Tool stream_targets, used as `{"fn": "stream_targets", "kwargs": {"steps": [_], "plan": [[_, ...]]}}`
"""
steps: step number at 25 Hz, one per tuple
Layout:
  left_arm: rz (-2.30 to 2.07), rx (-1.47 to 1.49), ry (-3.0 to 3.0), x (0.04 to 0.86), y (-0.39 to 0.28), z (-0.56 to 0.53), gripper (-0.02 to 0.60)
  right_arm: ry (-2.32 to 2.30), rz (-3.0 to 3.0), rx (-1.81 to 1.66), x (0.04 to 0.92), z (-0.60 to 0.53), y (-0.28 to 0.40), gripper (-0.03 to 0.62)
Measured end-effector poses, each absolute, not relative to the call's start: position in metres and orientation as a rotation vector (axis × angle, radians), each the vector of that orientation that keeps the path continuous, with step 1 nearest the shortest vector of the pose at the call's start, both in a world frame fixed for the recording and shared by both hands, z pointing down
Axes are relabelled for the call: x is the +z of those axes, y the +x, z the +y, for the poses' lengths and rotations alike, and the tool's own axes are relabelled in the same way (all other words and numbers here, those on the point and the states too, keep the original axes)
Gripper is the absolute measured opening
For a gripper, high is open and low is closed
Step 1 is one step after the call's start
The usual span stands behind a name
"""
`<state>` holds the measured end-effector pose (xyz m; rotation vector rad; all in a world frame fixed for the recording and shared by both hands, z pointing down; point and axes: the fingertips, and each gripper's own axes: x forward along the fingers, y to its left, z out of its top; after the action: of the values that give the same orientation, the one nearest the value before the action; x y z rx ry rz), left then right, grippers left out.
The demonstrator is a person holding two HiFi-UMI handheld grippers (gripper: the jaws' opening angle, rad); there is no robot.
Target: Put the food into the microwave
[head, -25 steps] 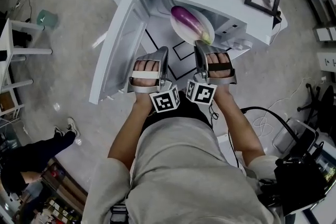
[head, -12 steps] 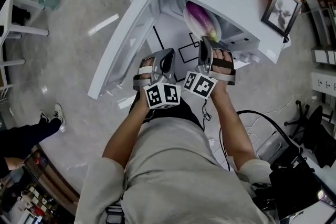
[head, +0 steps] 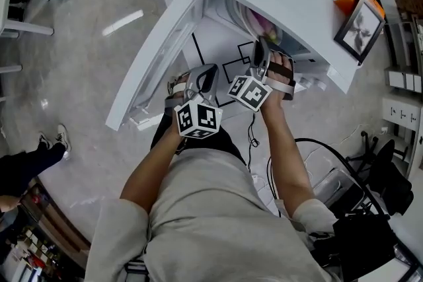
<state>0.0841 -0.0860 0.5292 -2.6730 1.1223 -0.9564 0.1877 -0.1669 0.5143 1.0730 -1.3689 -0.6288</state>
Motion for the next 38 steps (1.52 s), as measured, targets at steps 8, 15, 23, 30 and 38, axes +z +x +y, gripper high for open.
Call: {"fn": "stream_targets", "kwargs": {"steps": [8,15,23,30,38], "plan": [[1.119,-0.937,-2.657,0.526,0.083,-0.087,0.008,1.067,-1.346,-0.625,0.522,-0.193,0.188,0.043],[1.151,-0.936,-2.705,0.535,0.08,-0.091,0.008,1.065,-1.349,-0.613,0.528,-0.201,0.188,0.043],[1.145,-0.921,-2.69,0.536,0.084,-0.097,0.008,1.073,-1.334,-0.617,0.535,-0.216,0.193,0.043],[1.175,-0.92,-2.745,0.544,0.084,-0.1,0.008,1.077,-1.317,-0.63,0.54,-0.229,0.194,0.041],[1.227,-0.919,-2.783,0.55,0.077,-0.109,0.008,1.061,-1.325,-0.617,0.551,-0.239,0.194,0.034]]}}
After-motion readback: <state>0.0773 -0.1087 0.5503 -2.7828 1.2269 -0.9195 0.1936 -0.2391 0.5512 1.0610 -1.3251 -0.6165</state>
